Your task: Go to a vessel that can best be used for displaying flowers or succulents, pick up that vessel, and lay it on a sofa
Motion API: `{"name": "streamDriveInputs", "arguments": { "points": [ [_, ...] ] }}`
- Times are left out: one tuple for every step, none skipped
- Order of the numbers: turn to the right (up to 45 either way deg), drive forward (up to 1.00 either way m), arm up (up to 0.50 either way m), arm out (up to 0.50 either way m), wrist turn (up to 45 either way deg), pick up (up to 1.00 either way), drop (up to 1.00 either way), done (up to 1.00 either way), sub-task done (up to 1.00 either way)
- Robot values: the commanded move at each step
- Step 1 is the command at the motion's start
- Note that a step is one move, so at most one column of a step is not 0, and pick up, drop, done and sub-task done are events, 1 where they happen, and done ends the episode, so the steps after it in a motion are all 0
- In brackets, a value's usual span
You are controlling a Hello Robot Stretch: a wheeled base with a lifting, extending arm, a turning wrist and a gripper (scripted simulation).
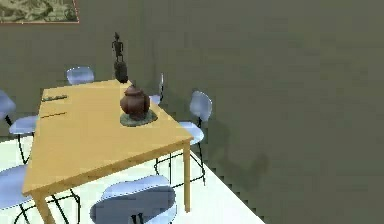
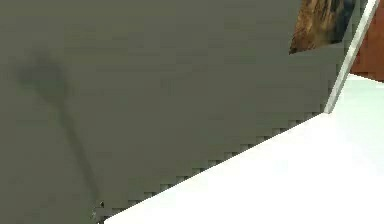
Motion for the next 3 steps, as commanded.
{"name": "streamDriveInputs", "arguments": {
  "points": [
    [-45.0,0.0,0.0,0.0,0.0,0.0,0.0,0.0,0.0],
    [-45.0,0.0,0.0,0.0,0.0,0.0,0.0,0.0,0.0],
    [-15.0,0.0,0.0,0.0,0.0,0.0,0.0,0.0,0.0]
  ]
}}
